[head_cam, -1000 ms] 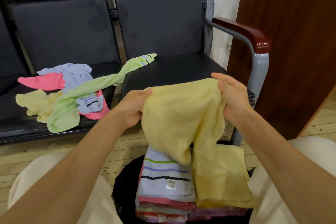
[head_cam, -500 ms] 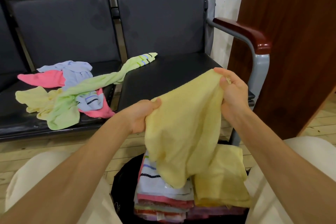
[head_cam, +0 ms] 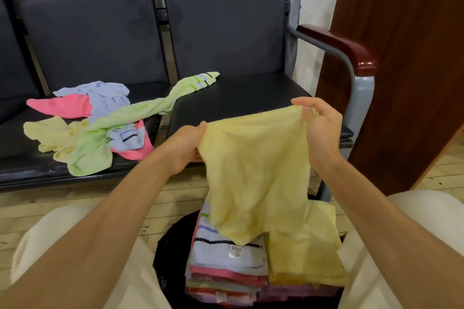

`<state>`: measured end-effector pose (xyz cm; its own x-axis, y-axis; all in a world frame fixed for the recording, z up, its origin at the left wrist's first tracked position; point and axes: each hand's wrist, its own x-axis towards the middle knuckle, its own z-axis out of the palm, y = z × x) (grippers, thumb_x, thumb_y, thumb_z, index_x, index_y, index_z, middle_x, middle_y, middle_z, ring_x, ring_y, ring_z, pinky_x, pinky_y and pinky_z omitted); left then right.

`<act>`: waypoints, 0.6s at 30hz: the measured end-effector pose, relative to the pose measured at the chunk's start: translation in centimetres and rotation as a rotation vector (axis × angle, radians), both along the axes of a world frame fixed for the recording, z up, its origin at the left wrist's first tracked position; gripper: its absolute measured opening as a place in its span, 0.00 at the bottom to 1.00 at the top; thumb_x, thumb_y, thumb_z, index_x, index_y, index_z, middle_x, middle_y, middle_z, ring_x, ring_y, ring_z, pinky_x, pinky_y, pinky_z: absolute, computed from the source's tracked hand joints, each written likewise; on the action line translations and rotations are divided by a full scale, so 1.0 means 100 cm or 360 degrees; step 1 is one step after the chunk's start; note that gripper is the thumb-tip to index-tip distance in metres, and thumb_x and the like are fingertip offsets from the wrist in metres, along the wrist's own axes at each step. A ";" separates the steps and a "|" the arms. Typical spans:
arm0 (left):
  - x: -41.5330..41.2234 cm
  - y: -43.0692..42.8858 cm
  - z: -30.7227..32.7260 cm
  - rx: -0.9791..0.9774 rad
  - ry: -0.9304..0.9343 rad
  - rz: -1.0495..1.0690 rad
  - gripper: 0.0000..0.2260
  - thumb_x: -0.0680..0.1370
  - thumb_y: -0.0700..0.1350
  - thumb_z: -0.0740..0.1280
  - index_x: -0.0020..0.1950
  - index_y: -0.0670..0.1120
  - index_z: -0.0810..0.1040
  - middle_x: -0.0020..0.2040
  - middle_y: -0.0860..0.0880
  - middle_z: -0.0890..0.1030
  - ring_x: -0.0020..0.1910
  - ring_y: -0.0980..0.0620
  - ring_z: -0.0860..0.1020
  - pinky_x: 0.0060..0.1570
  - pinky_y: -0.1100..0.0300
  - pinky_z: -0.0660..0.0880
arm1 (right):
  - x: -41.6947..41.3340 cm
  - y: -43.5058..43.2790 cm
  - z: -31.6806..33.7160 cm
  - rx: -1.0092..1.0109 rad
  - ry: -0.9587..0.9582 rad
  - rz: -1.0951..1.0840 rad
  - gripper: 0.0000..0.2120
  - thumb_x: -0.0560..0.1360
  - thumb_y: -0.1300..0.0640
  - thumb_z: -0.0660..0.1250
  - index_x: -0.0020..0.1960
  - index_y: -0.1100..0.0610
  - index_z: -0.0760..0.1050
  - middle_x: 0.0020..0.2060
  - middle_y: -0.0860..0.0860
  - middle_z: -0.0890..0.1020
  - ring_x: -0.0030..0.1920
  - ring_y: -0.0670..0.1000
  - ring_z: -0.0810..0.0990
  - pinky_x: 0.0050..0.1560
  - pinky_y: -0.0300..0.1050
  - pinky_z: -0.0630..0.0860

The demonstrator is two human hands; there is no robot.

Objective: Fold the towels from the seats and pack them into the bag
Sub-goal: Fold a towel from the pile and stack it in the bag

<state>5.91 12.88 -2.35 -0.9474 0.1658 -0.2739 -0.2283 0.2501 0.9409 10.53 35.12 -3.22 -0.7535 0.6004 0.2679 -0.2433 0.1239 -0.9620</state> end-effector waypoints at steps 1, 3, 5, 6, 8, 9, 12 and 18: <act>-0.001 -0.001 0.001 0.0319 -0.0130 0.0039 0.14 0.84 0.50 0.54 0.56 0.46 0.77 0.51 0.45 0.81 0.50 0.49 0.79 0.52 0.52 0.77 | -0.001 0.000 0.000 -0.0018 -0.0027 0.0010 0.19 0.81 0.65 0.58 0.43 0.47 0.81 0.50 0.46 0.81 0.57 0.49 0.77 0.64 0.53 0.74; -0.004 -0.003 0.002 0.0580 -0.0187 0.0081 0.13 0.83 0.49 0.57 0.61 0.47 0.76 0.51 0.46 0.82 0.50 0.49 0.80 0.51 0.52 0.77 | -0.002 -0.001 -0.001 -0.0039 -0.0056 0.0044 0.19 0.80 0.65 0.58 0.43 0.47 0.81 0.51 0.49 0.82 0.56 0.50 0.78 0.62 0.54 0.75; -0.007 -0.005 0.001 0.0513 -0.0108 0.0057 0.13 0.81 0.49 0.62 0.62 0.46 0.77 0.50 0.47 0.83 0.49 0.50 0.80 0.50 0.54 0.76 | -0.001 -0.003 0.000 -0.0049 -0.0076 0.0070 0.18 0.80 0.65 0.58 0.43 0.47 0.81 0.51 0.49 0.82 0.56 0.51 0.78 0.61 0.53 0.76; -0.007 -0.004 0.001 0.0455 -0.0087 0.0037 0.13 0.80 0.48 0.64 0.62 0.45 0.78 0.50 0.47 0.83 0.50 0.50 0.80 0.51 0.54 0.76 | 0.000 -0.003 0.001 -0.0058 -0.0084 0.0076 0.18 0.80 0.65 0.58 0.43 0.47 0.81 0.52 0.49 0.81 0.57 0.50 0.78 0.62 0.51 0.76; -0.007 -0.004 0.002 0.0421 -0.0087 0.0047 0.11 0.79 0.46 0.66 0.59 0.44 0.78 0.52 0.45 0.83 0.51 0.49 0.81 0.51 0.54 0.76 | 0.001 -0.003 0.003 -0.0083 -0.0097 0.0076 0.18 0.81 0.64 0.58 0.43 0.47 0.81 0.56 0.48 0.80 0.60 0.49 0.75 0.62 0.49 0.73; -0.007 -0.004 0.002 0.0454 -0.0091 0.0066 0.10 0.78 0.44 0.66 0.58 0.43 0.78 0.53 0.44 0.83 0.51 0.48 0.81 0.51 0.54 0.77 | 0.002 -0.003 0.004 -0.0099 -0.0107 0.0074 0.18 0.81 0.63 0.58 0.44 0.47 0.81 0.57 0.48 0.79 0.60 0.49 0.74 0.62 0.48 0.72; -0.007 -0.002 0.004 0.0538 -0.0086 0.0095 0.07 0.78 0.43 0.66 0.55 0.42 0.79 0.51 0.44 0.84 0.49 0.48 0.83 0.48 0.54 0.78 | 0.002 -0.003 0.004 -0.0164 -0.0144 0.0074 0.17 0.82 0.63 0.58 0.45 0.48 0.81 0.58 0.47 0.78 0.59 0.47 0.73 0.61 0.47 0.70; -0.006 -0.004 0.006 0.0616 -0.0178 0.0042 0.11 0.77 0.44 0.69 0.57 0.41 0.80 0.51 0.45 0.85 0.48 0.49 0.83 0.44 0.54 0.79 | 0.001 0.004 0.008 -0.0325 -0.0106 -0.0023 0.17 0.82 0.63 0.57 0.46 0.48 0.81 0.50 0.42 0.77 0.56 0.46 0.75 0.61 0.49 0.74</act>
<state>5.29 12.51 -1.71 -0.9205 0.2527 -0.2979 -0.3364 -0.1250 0.9334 10.65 35.50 -2.42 -0.7562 0.6482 0.0894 -0.1779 -0.0722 -0.9814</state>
